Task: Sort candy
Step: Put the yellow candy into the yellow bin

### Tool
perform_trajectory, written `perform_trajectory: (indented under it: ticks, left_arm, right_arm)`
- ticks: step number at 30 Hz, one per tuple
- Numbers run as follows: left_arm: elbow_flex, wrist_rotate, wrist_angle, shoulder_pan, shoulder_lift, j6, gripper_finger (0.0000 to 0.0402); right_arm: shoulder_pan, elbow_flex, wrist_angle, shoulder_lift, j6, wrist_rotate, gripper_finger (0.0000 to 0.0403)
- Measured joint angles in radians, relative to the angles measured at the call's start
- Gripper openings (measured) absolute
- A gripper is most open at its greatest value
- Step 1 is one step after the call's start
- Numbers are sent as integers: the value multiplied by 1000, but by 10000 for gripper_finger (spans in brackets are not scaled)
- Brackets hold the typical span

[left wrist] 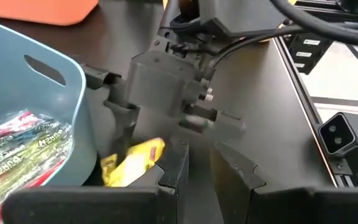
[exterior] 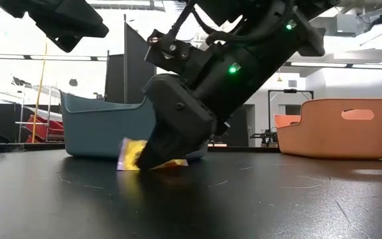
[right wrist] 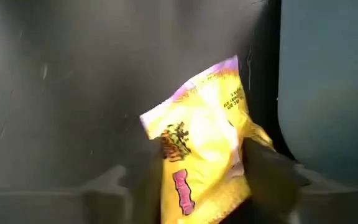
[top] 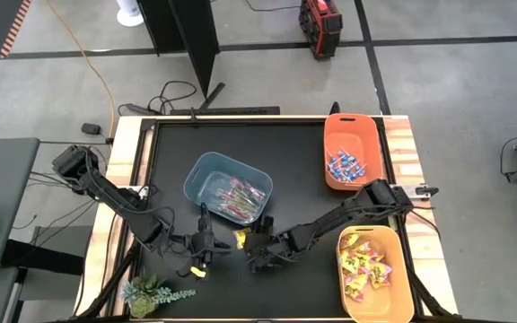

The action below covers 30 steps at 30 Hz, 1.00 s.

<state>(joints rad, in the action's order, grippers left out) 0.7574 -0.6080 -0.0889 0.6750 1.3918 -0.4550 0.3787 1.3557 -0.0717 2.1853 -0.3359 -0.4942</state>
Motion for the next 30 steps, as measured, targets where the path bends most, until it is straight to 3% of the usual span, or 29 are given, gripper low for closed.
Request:
perform_trajectory:
  ticks: [6, 9, 16, 20, 25, 30]
  left_arm:
    - [0, 0, 5, 0, 0, -1, 64]
    - [0, 0, 6, 0, 0, -3, 64]
    - [0, 0, 6, 0, 0, -5, 64]
    - [0, 0, 12, 0, 0, -8, 64]
    - [0, 0, 18, 0, 0, -15, 64]
    - [0, -1, 19, 0, 0, -22, 64]
  right_arm:
    - [48, -7, -46, -48, 69, 8, 61]
    - [83, -7, -83, -98, 118, 16, 16]
    - [207, -6, -351, -315, 122, 12, 54]
    - [323, -5, -590, -464, -4, 10, 55]
    - [492, -4, -926, -602, -349, 10, 54]
    - [693, -4, -1228, -647, -844, 37, 55]
